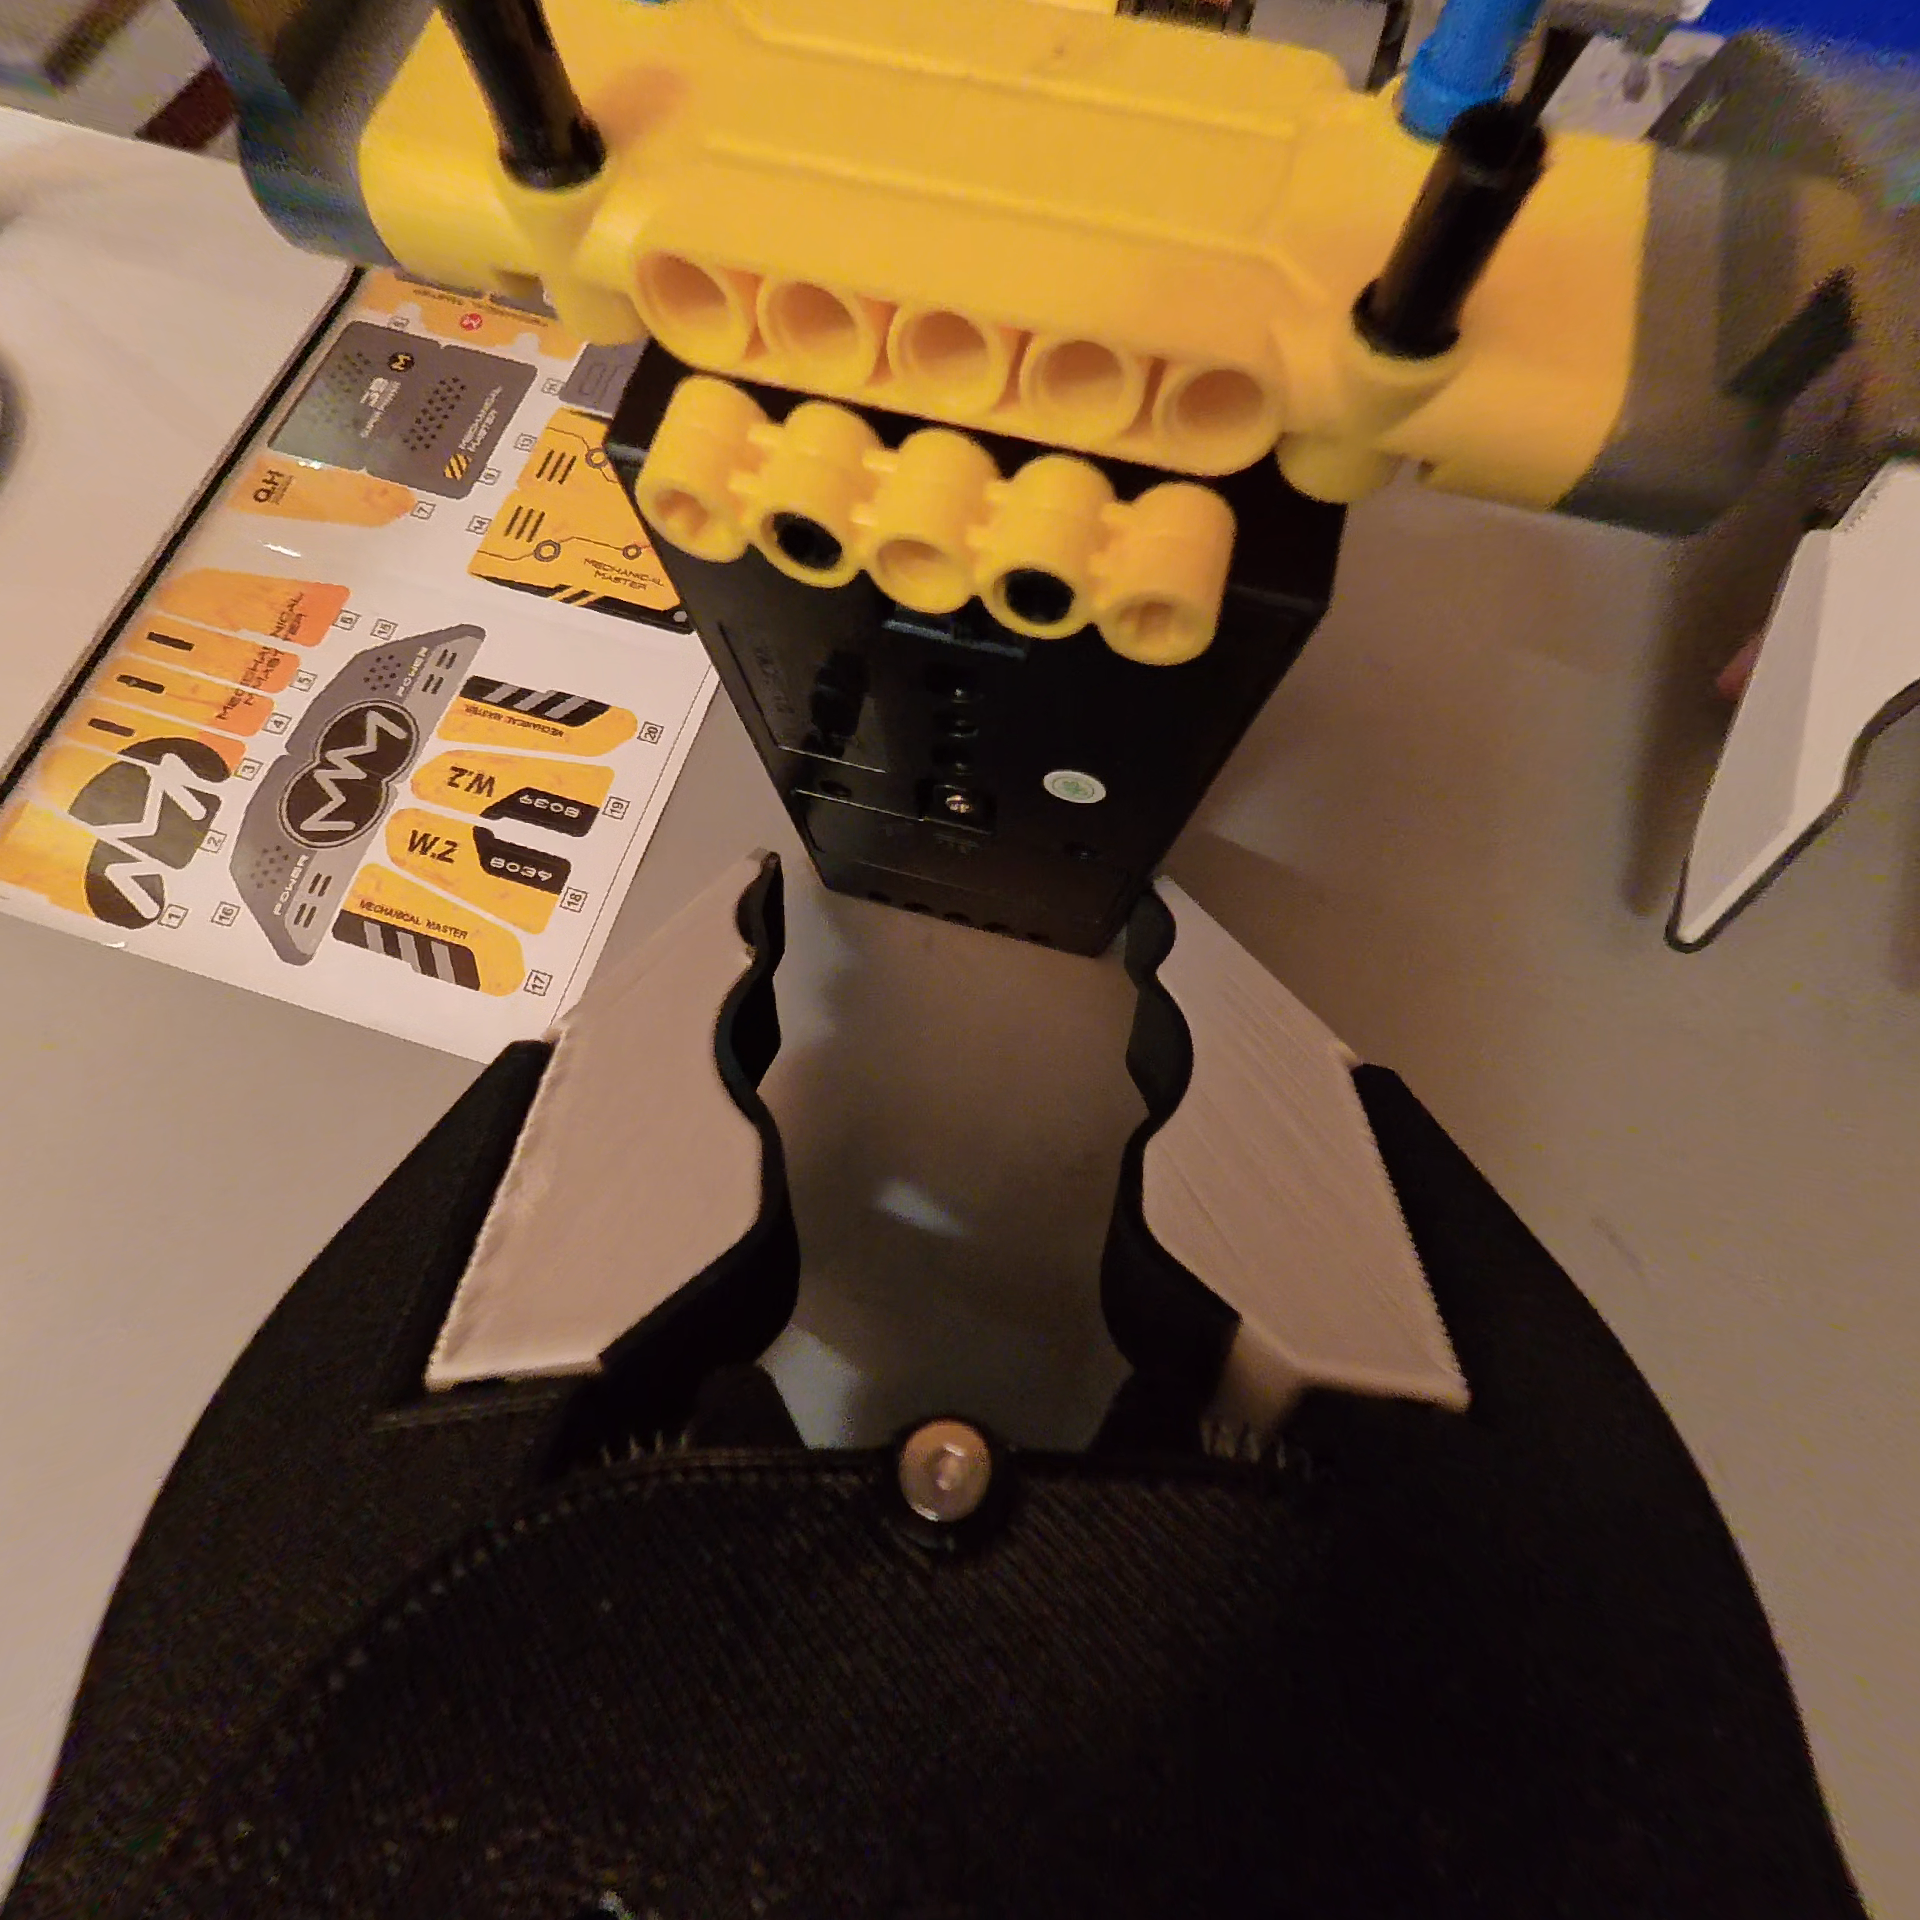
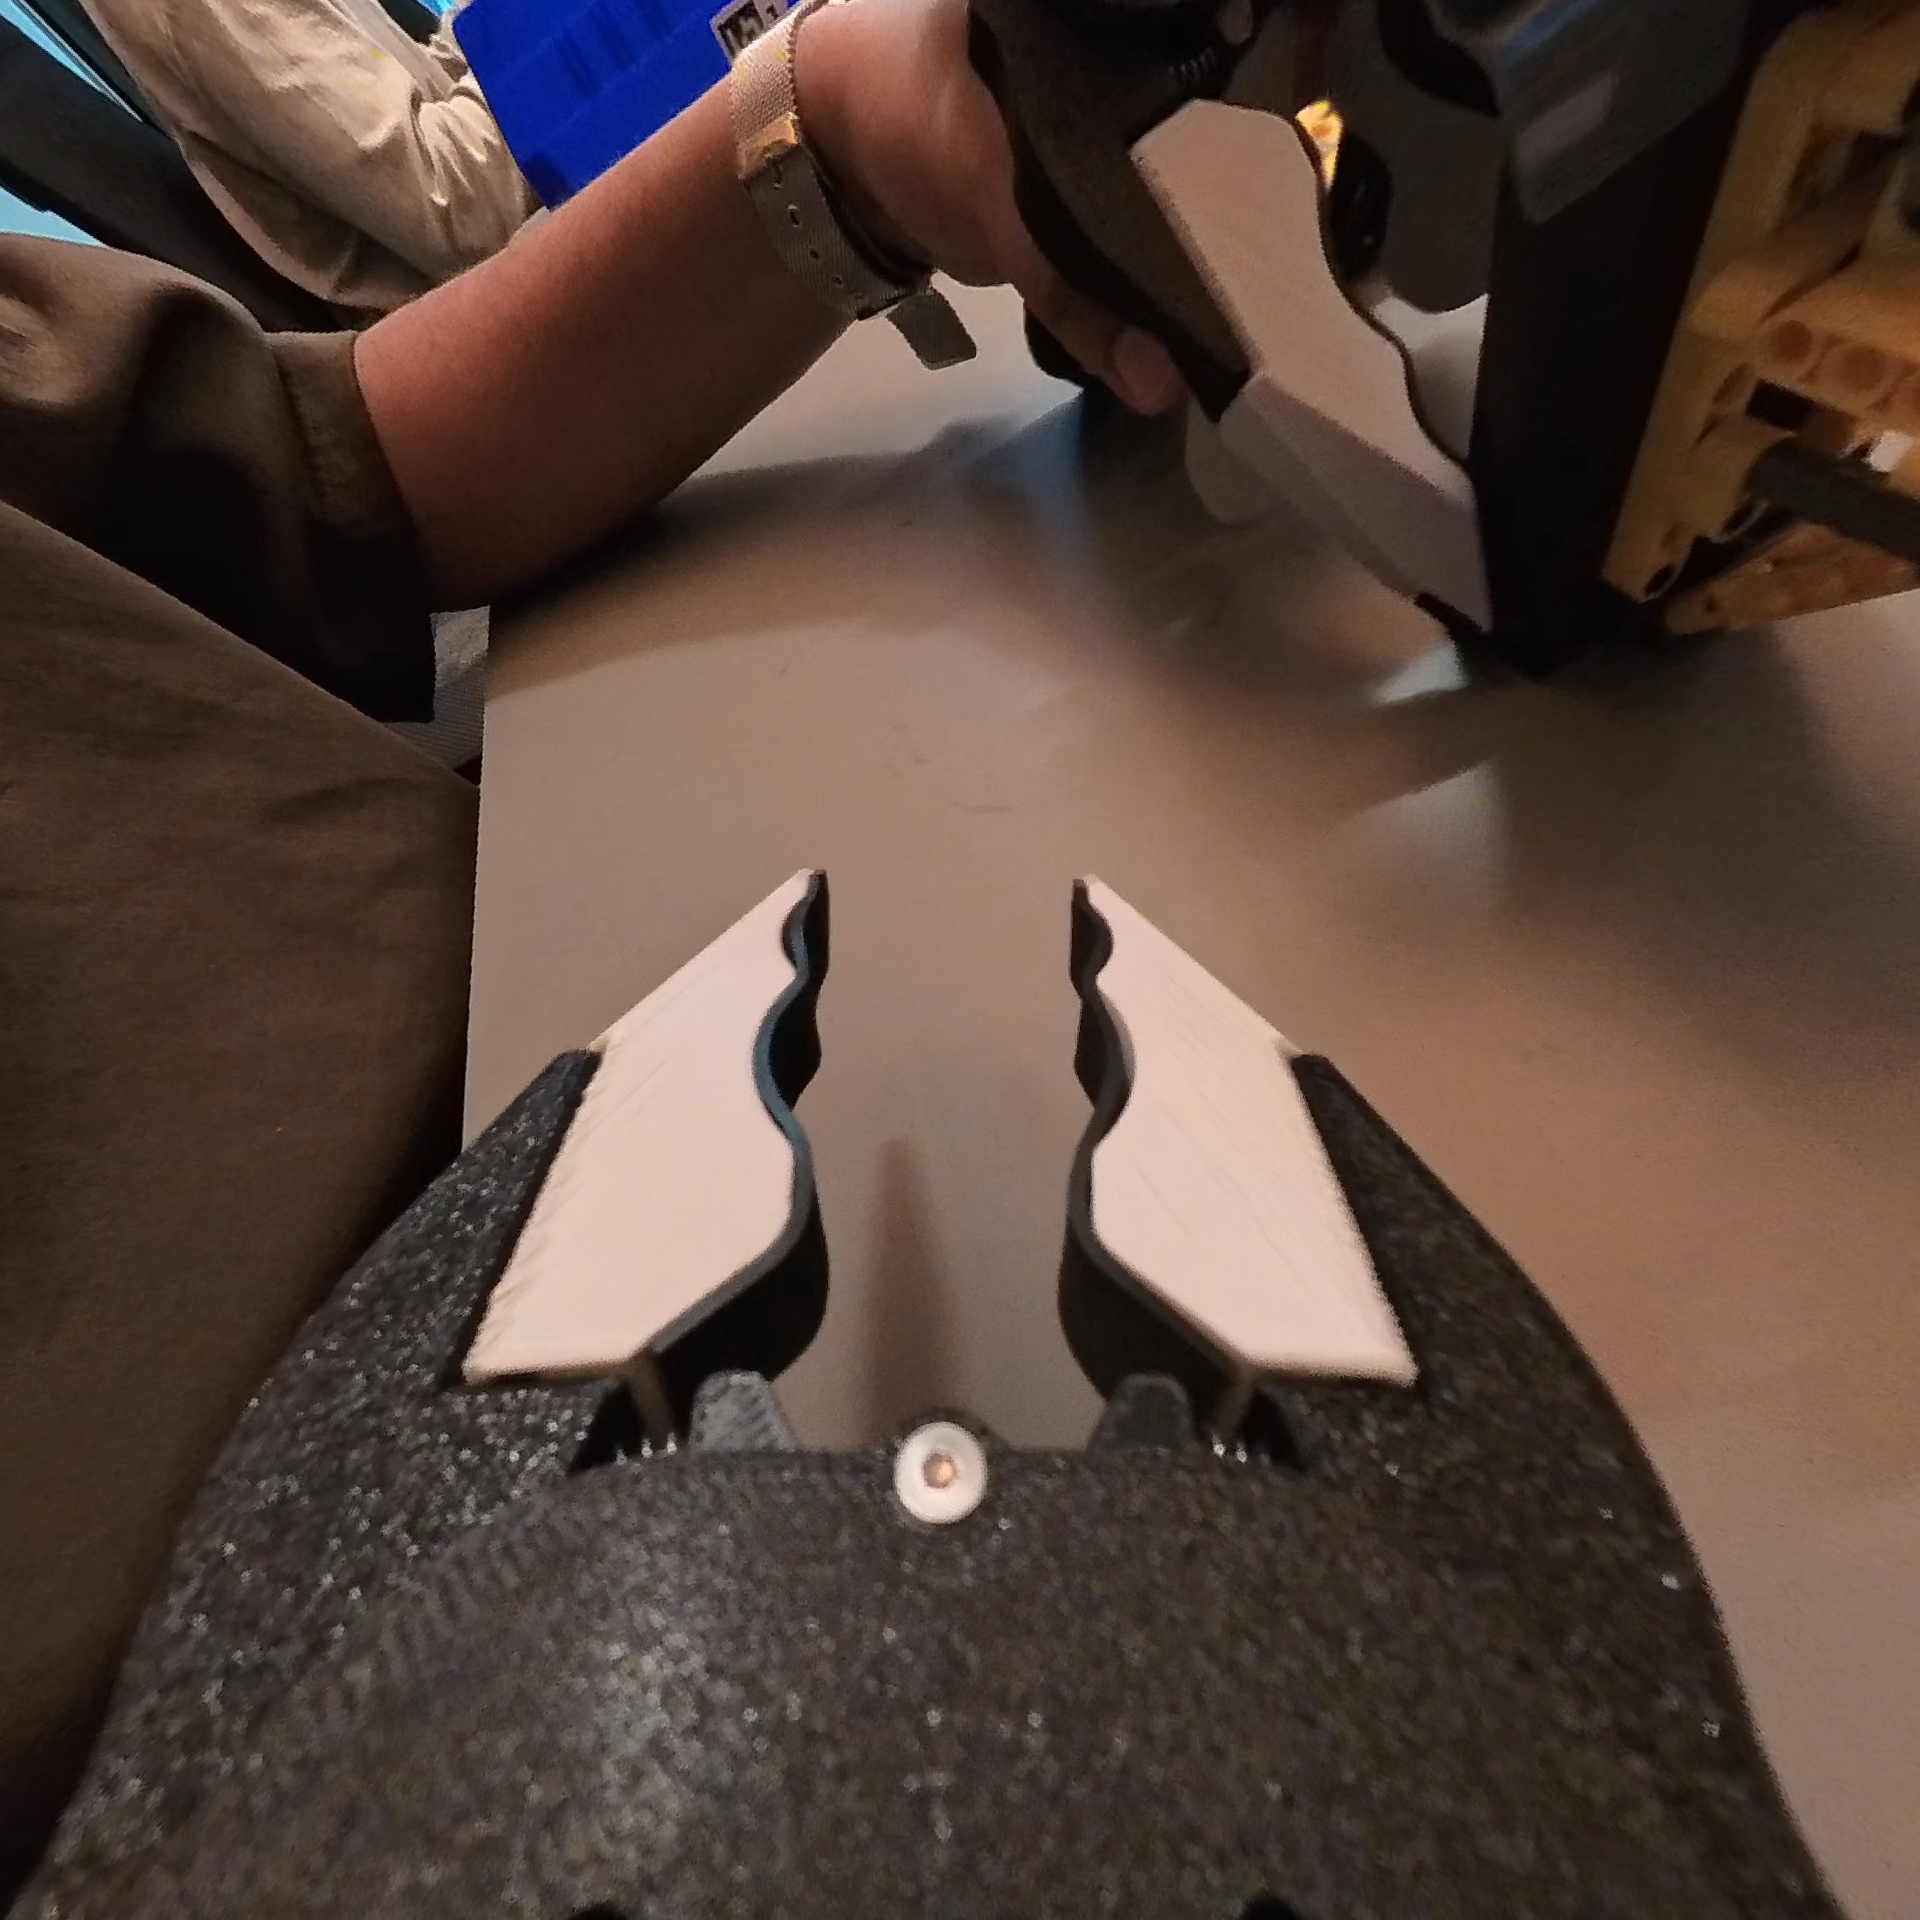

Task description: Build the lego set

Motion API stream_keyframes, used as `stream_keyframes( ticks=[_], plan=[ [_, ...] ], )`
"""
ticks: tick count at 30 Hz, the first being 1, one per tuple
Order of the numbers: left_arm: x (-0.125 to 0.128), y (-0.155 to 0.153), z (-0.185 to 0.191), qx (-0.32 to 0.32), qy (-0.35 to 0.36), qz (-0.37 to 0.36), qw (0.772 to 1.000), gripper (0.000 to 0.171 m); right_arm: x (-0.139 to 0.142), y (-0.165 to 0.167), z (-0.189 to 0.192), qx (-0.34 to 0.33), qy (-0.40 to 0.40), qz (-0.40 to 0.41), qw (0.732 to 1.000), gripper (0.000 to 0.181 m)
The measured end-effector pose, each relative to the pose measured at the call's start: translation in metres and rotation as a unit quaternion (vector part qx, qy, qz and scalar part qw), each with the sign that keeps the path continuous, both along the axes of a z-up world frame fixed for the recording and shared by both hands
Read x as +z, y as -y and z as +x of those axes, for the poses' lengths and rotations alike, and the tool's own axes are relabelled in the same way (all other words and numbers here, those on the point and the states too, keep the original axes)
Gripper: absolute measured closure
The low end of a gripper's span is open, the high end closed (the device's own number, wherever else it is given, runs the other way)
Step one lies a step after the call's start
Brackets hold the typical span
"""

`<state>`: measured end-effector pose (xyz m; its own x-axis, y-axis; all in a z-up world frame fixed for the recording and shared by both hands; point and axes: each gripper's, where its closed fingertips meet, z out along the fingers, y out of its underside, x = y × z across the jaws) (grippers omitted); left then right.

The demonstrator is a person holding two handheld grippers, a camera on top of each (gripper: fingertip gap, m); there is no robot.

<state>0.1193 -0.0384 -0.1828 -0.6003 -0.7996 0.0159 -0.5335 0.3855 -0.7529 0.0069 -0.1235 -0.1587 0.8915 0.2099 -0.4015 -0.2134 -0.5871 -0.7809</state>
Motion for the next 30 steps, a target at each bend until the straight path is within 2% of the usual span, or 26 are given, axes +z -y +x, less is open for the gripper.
stream_keyframes(
  ticks=[4,8,13,17,21,30],
  plan=[
    [0.009,-0.003,-0.001,0.011,0.011,0.015,1.000,0.108,0.001,-0.002,0.003,-0.008,-0.009,0.002,1.000,0.136],
    [-0.001,-0.013,-0.016,0.027,0.006,0.056,0.998,0.102,0.006,-0.005,0.012,-0.032,-0.008,0.018,0.999,0.137],
    [0.005,-0.011,-0.041,0.036,0.027,0.035,0.998,0.099,0.009,-0.013,0.021,-0.063,0.025,0.032,0.997,0.142],
    [0.014,-0.011,-0.057,0.040,0.053,0.013,0.998,0.097,0.019,-0.030,-0.001,-0.036,0.020,0.061,0.997,0.148],
    [0.024,-0.010,-0.065,0.042,0.081,-0.010,0.996,0.083,0.023,-0.051,-0.015,-0.009,0.060,0.076,0.995,0.150],
    [0.042,-0.019,-0.064,0.057,0.124,-0.026,0.990,0.110,0.018,-0.082,-0.008,0.039,0.129,0.088,0.987,0.157]
  ],
)
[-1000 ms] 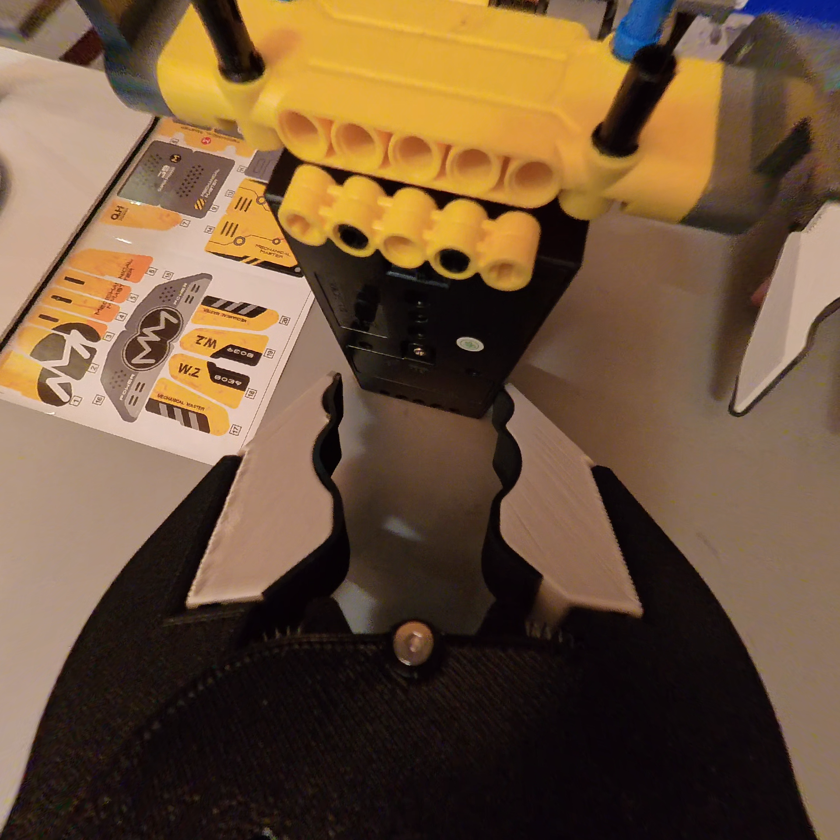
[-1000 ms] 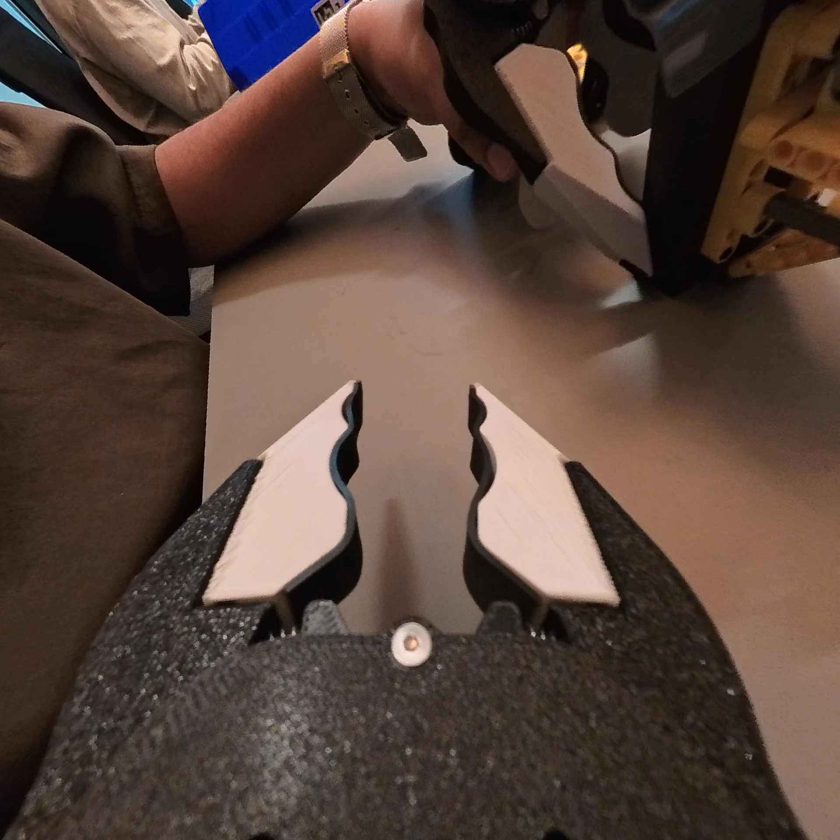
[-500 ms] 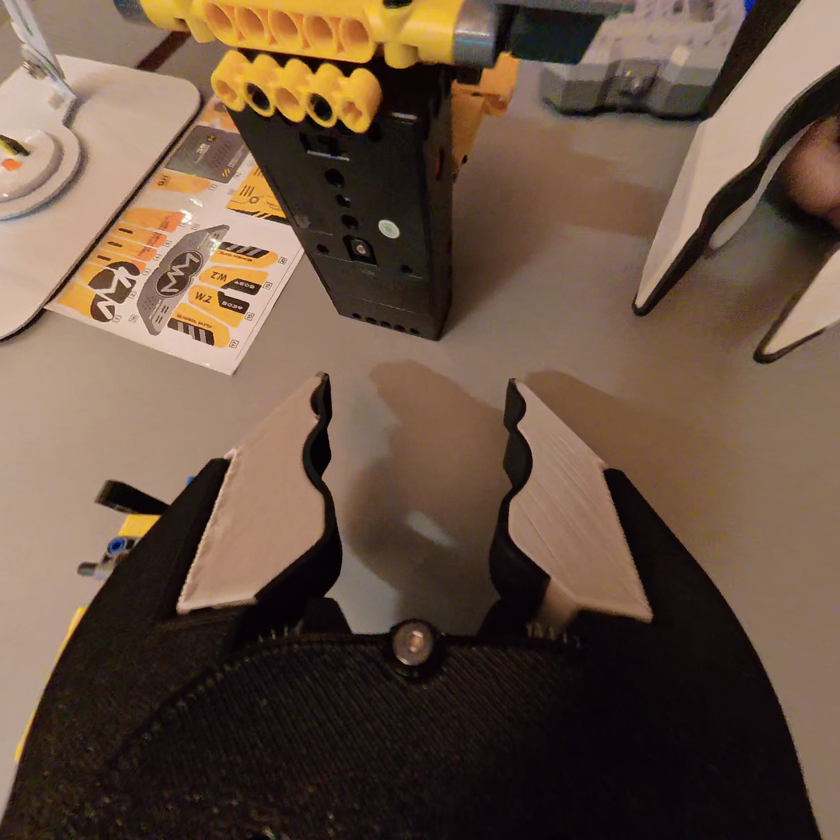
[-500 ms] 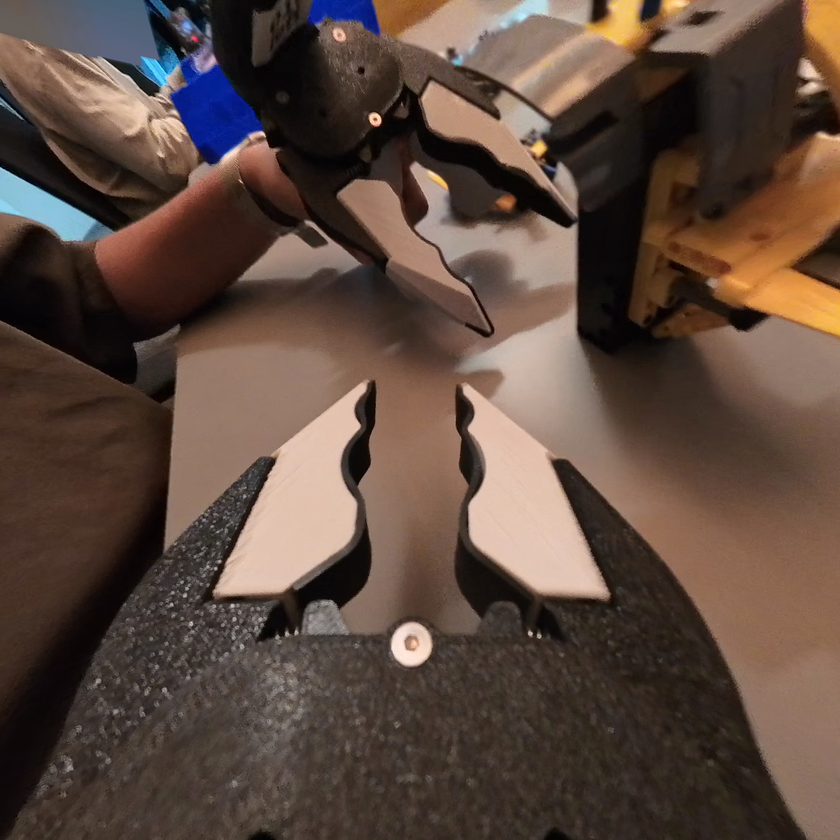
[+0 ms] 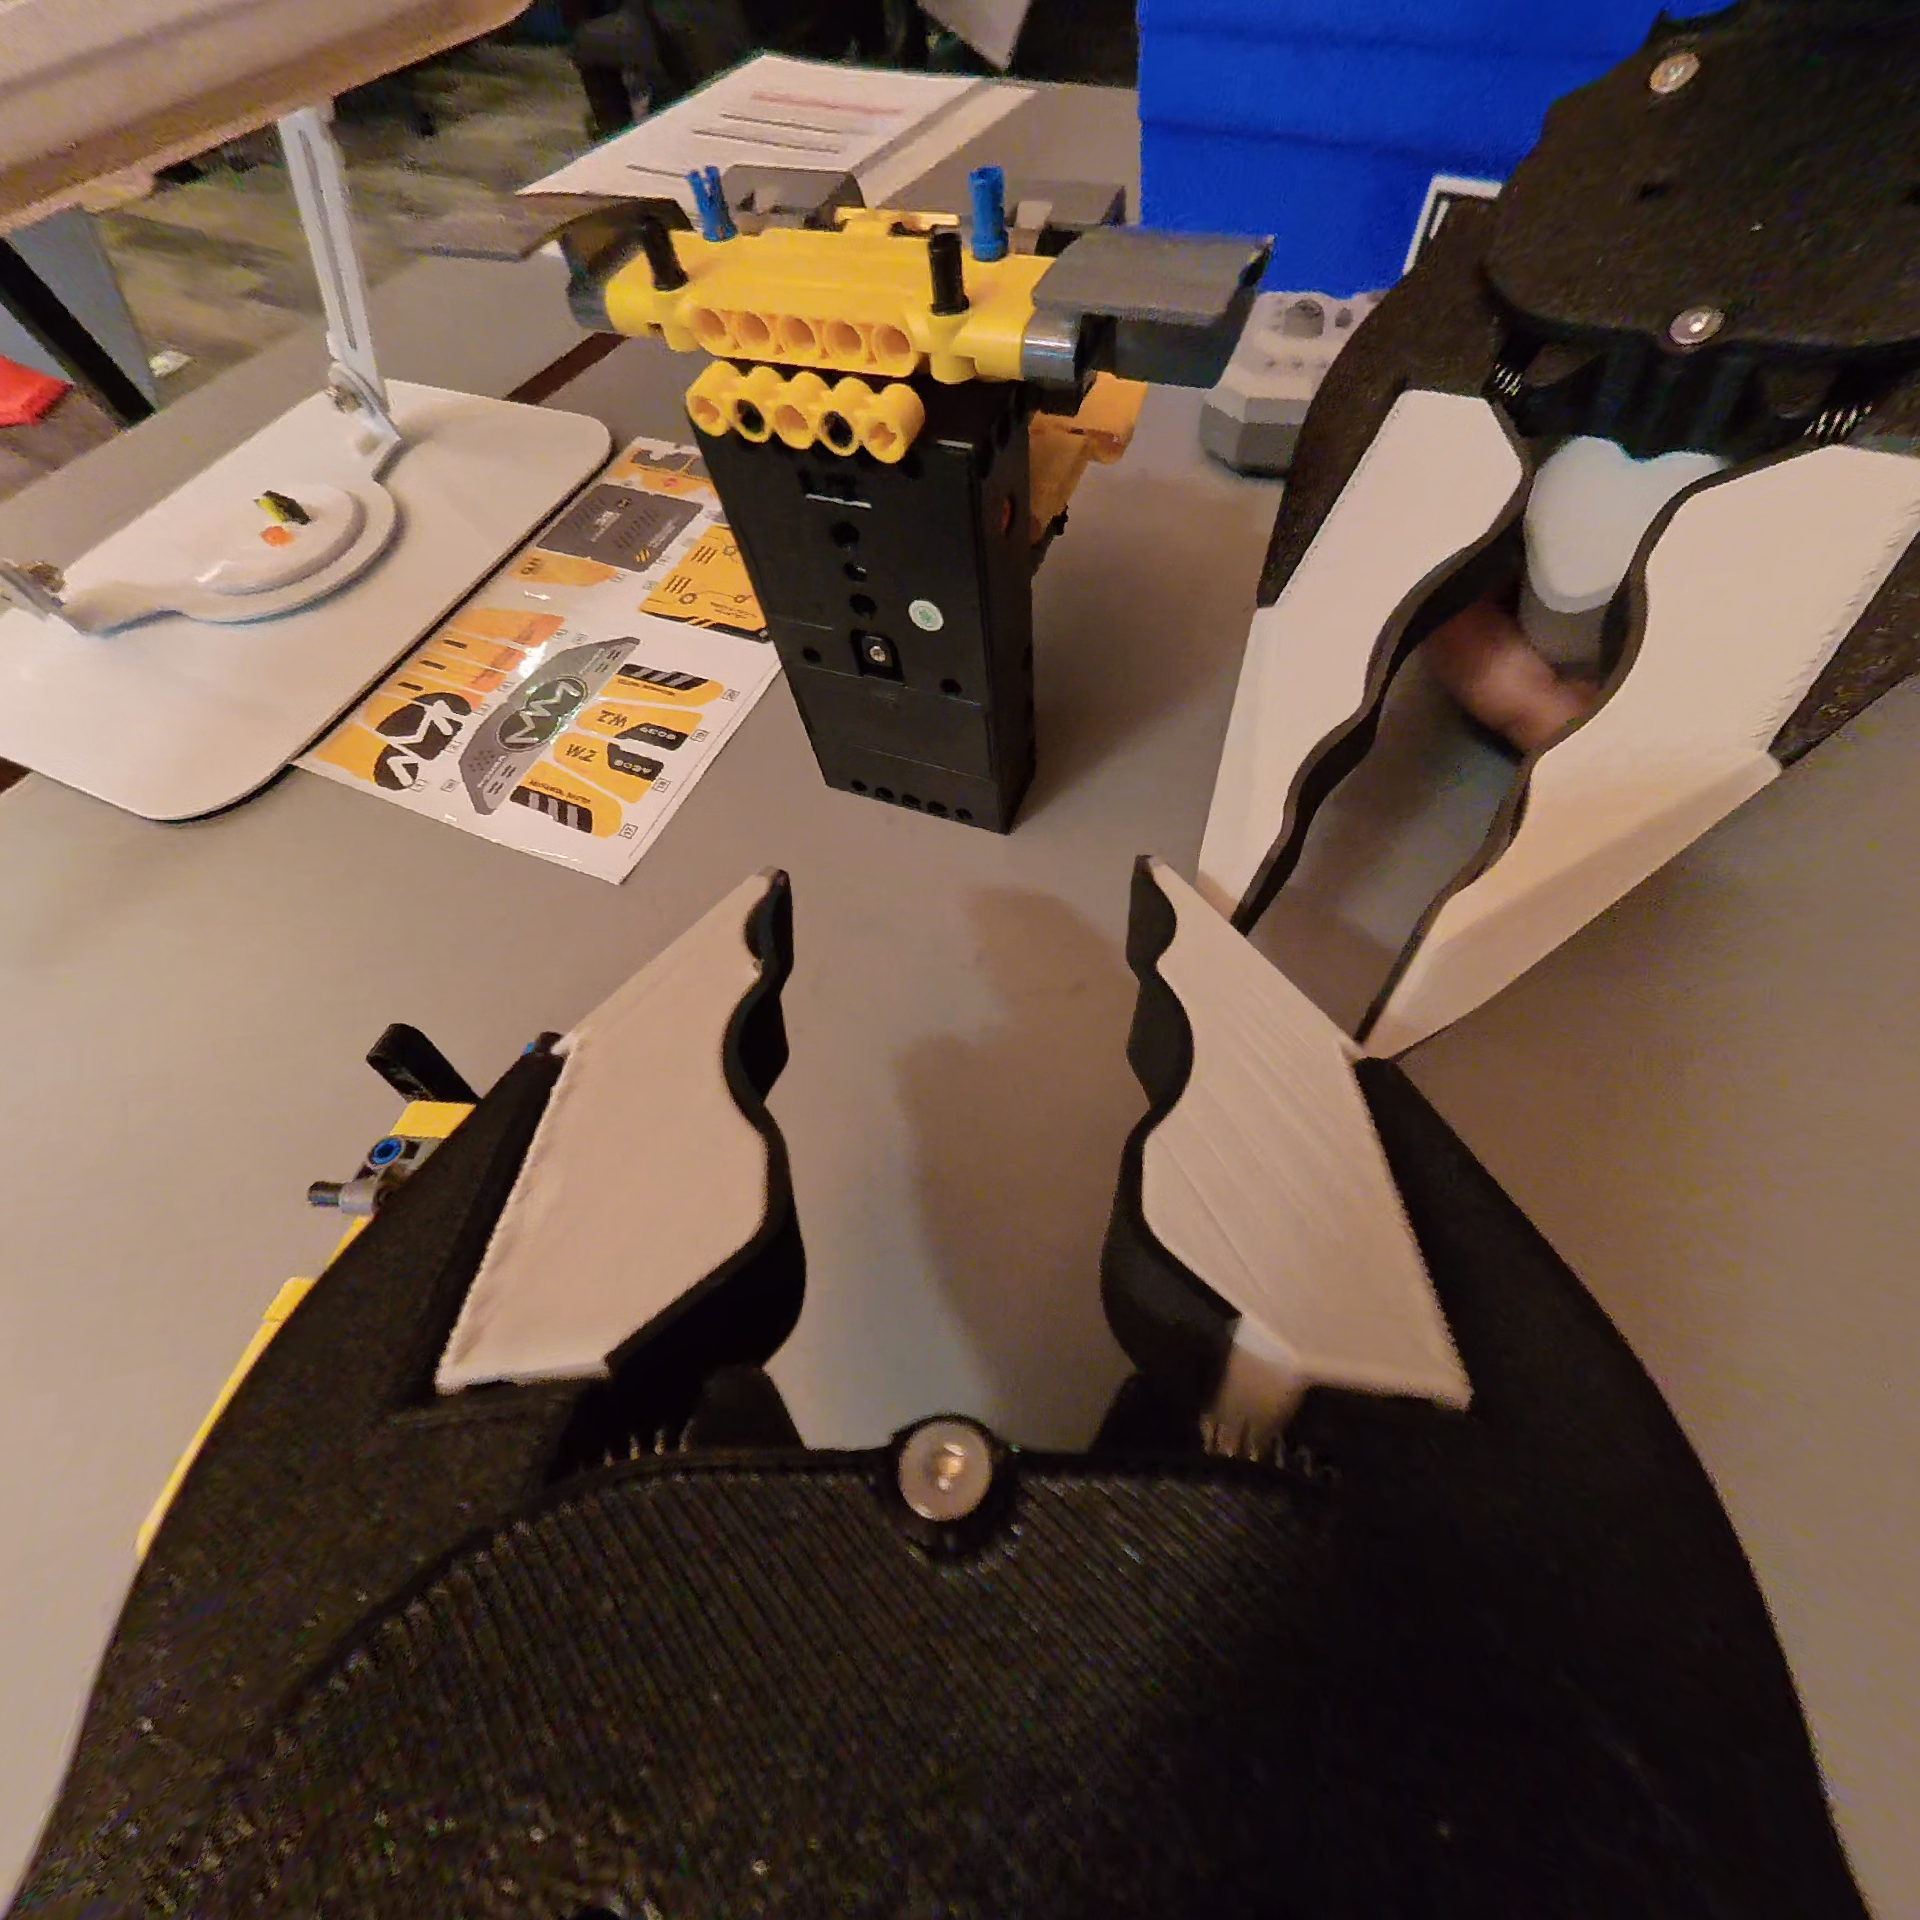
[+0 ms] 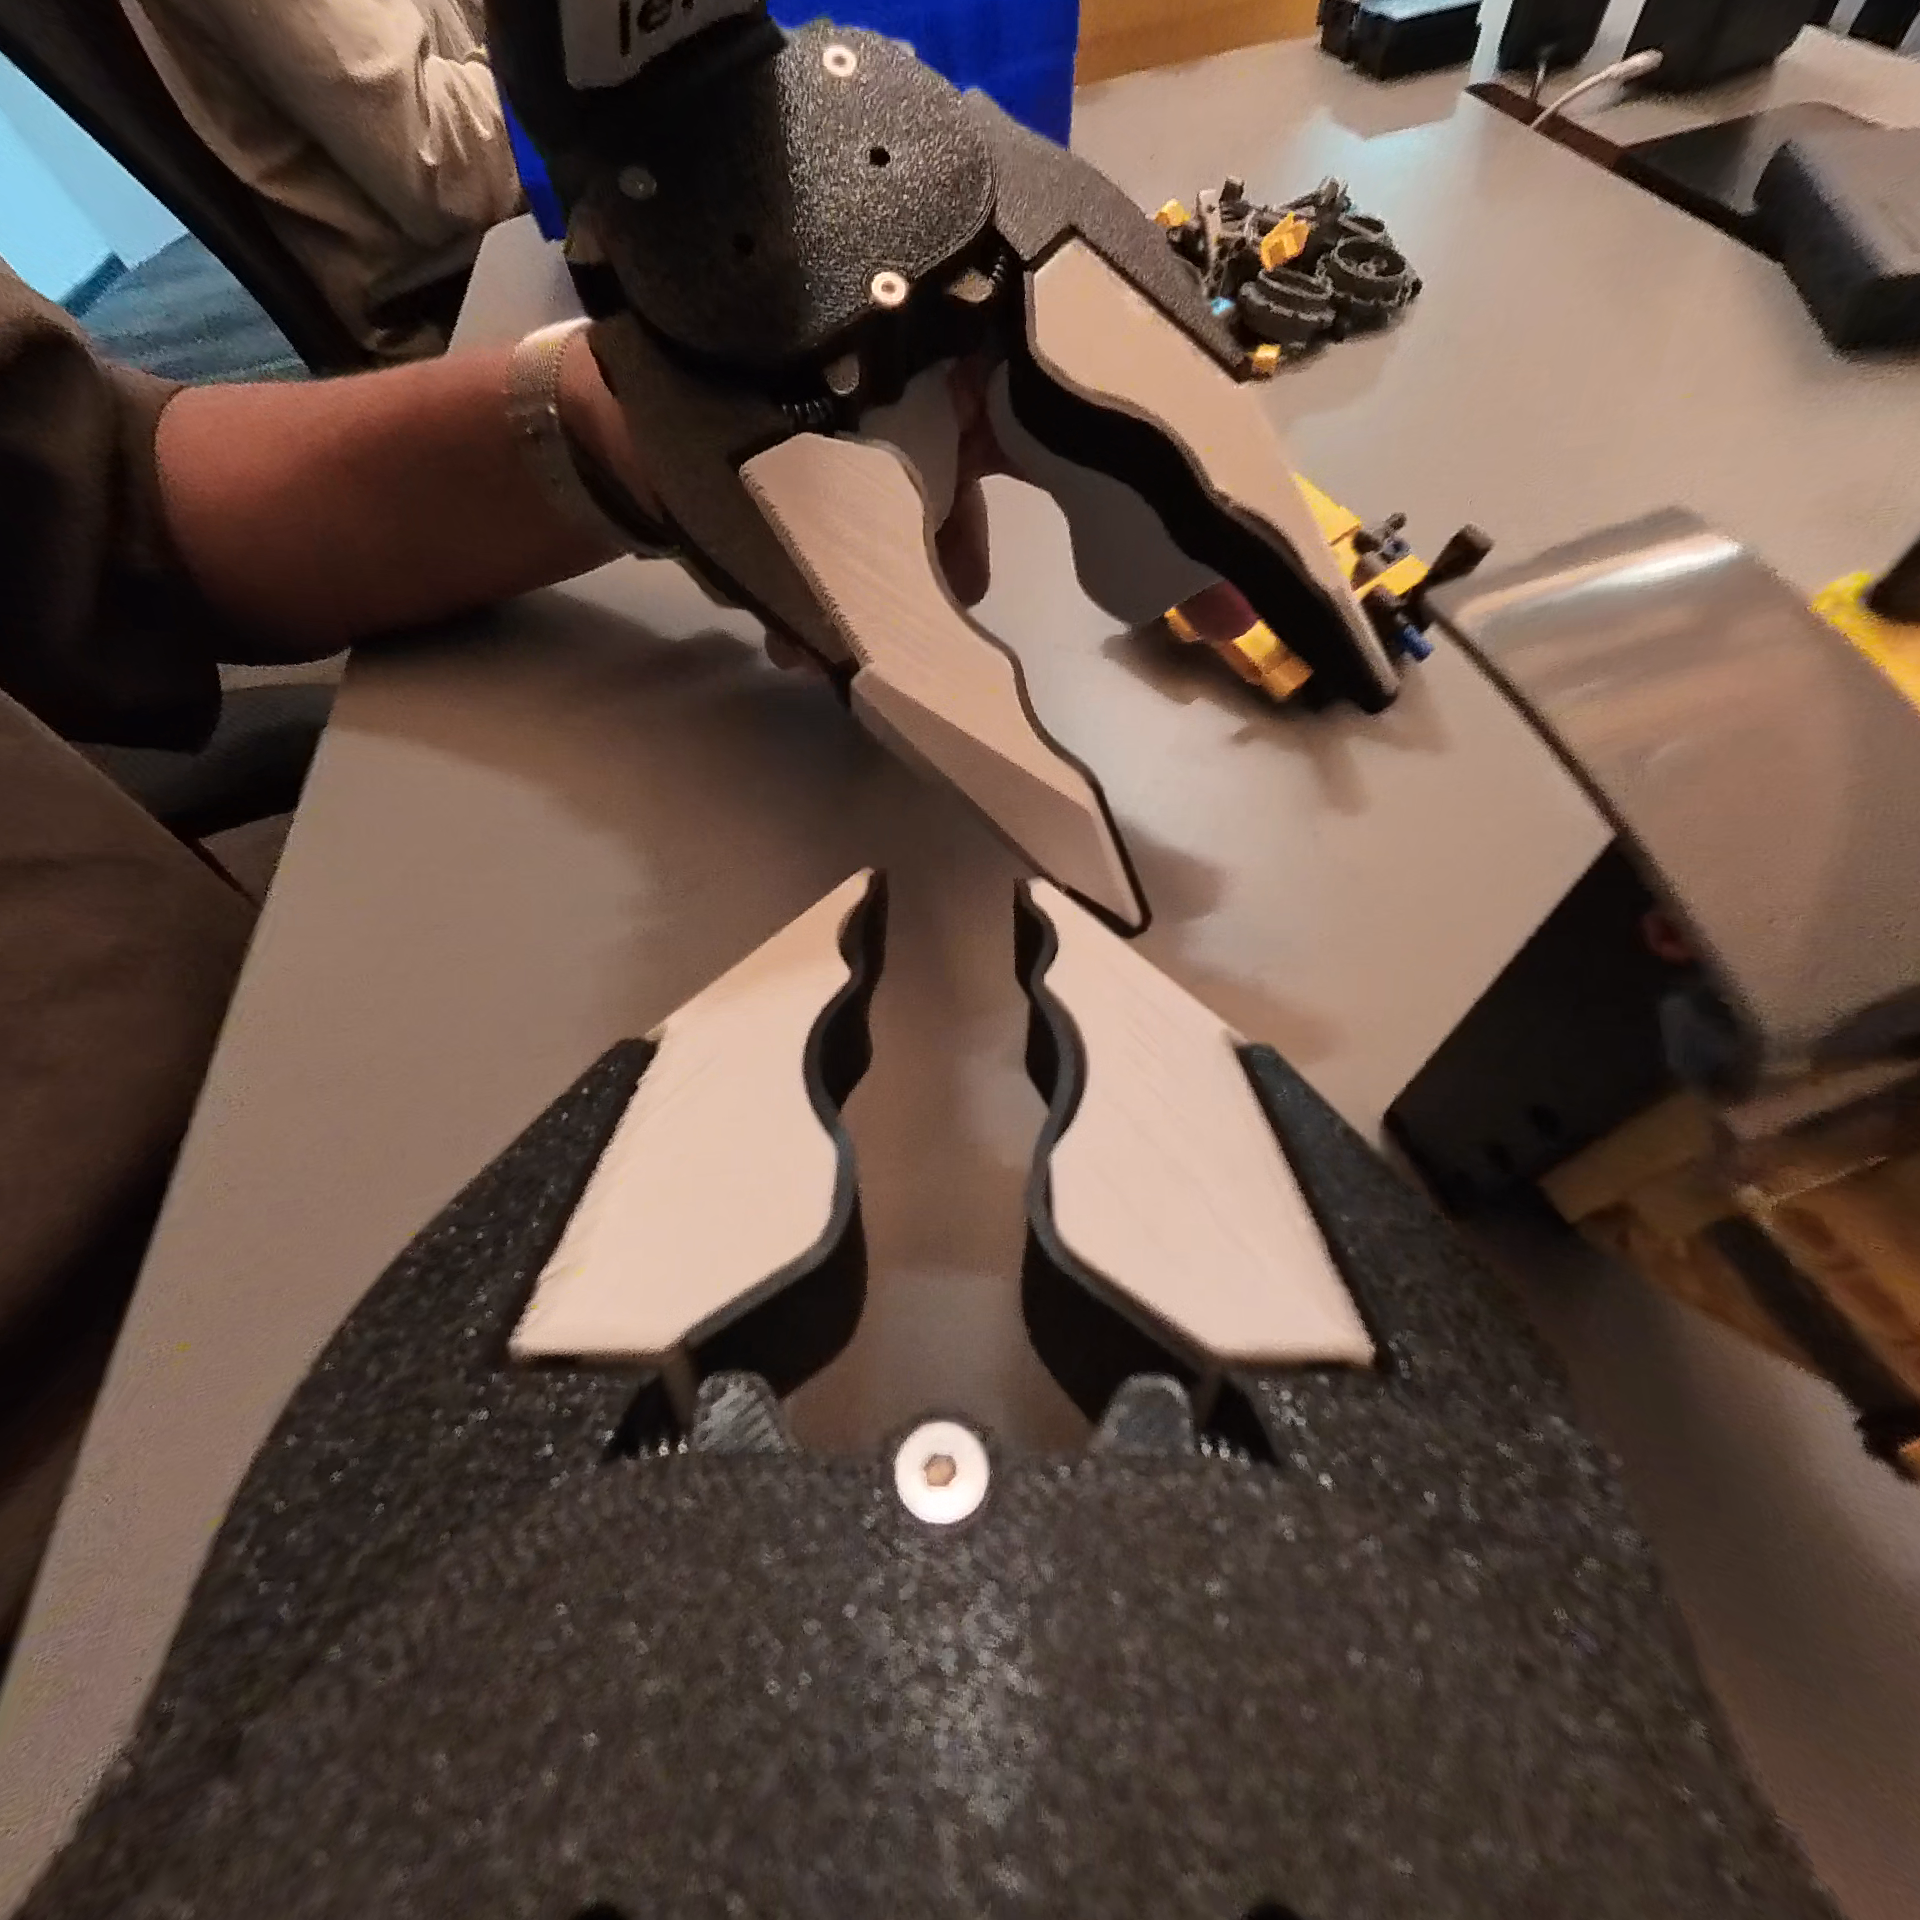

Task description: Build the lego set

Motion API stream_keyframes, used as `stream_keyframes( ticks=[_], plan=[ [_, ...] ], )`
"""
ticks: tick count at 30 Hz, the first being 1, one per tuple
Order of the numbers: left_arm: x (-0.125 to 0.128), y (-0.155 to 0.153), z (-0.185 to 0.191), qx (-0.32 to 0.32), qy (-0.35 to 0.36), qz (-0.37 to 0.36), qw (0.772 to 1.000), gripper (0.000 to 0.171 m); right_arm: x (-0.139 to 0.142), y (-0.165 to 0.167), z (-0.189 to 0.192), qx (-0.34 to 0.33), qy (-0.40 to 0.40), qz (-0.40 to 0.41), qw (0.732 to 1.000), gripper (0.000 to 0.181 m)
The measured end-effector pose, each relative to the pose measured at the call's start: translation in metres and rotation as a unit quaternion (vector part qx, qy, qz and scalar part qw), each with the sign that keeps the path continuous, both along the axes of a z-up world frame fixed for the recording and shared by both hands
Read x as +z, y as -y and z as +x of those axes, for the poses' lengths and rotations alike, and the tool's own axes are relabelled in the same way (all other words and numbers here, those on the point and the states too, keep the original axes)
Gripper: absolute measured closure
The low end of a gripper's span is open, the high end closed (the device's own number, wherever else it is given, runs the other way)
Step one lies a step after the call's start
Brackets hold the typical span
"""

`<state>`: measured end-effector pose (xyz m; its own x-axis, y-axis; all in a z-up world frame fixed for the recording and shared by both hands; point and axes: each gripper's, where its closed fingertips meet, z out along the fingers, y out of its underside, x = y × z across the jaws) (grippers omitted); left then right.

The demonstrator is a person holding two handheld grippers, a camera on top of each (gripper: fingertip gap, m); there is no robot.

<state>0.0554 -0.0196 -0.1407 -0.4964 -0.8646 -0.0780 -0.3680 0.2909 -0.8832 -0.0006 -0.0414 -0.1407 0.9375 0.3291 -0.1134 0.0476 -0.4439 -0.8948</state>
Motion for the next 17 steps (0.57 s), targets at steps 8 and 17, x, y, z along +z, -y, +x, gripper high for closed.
stream_keyframes(
  ticks=[8,17],
  plan=[
    [-0.011,0.000,0.003,-0.001,-0.017,0.001,1.000,0.123,0.006,0.008,-0.001,-0.004,0.030,0.030,0.999,0.158],
    [-0.013,0.000,0.003,-0.001,-0.025,-0.005,1.000,0.125,0.015,0.014,0.012,-0.029,-0.046,0.040,0.998,0.151]
  ],
)
